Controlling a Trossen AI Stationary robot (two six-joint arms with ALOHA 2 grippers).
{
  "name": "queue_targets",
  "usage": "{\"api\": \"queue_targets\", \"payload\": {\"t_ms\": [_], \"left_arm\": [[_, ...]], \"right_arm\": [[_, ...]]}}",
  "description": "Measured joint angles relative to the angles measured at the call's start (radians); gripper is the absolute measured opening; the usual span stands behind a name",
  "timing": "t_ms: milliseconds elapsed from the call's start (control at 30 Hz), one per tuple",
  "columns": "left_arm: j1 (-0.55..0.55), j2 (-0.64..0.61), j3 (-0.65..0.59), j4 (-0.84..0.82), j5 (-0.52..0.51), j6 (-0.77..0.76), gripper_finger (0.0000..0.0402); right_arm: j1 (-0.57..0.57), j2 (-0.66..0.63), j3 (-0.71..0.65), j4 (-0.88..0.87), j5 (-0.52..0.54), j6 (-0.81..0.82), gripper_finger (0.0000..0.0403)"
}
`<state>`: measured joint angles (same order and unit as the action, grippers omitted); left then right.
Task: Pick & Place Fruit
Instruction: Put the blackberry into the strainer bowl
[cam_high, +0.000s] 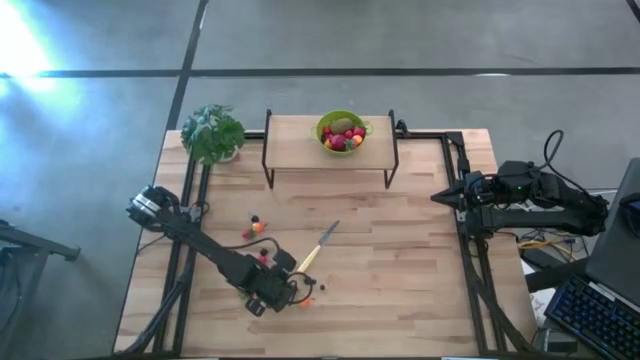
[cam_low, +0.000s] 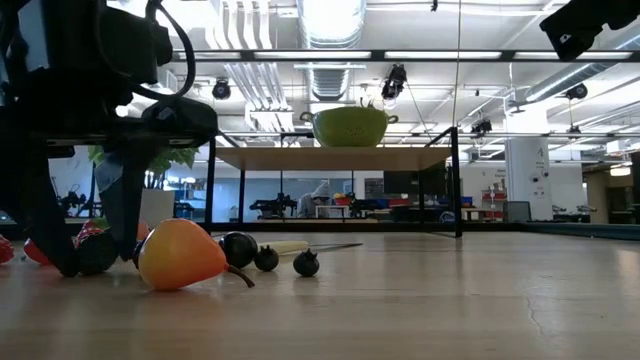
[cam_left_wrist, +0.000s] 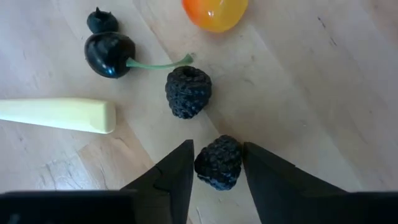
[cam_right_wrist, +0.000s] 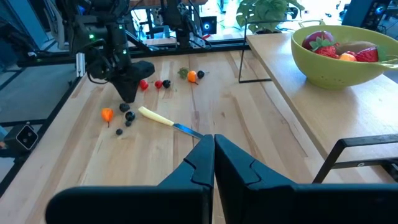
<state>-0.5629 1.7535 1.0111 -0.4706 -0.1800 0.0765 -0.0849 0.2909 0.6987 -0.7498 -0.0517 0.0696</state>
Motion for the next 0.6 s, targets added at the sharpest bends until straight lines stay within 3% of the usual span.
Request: {"api": "queue_targets", "payload": {"t_ms": [200, 367, 600], "left_arm": [[0.0, -0.003, 0.0, -0.006, 0.0, -0.001, 0.0104], [0.001, -0.02, -0.002, -0.052, -0.016, 0.021, 0.0105], [0.001, -0.064, -0.004, -0.062, -0.241, 0.078, 0.0114]], "right_arm": [[0.0, 0.0, 0.0, 0.0, 0.0, 0.0, 0.0008], [0.0, 0.0, 0.0, 0.0, 0.0, 0.0, 0.0008], [0.0, 0.0, 0.0, 0.0, 0.0, 0.0, 0.0008]]}}
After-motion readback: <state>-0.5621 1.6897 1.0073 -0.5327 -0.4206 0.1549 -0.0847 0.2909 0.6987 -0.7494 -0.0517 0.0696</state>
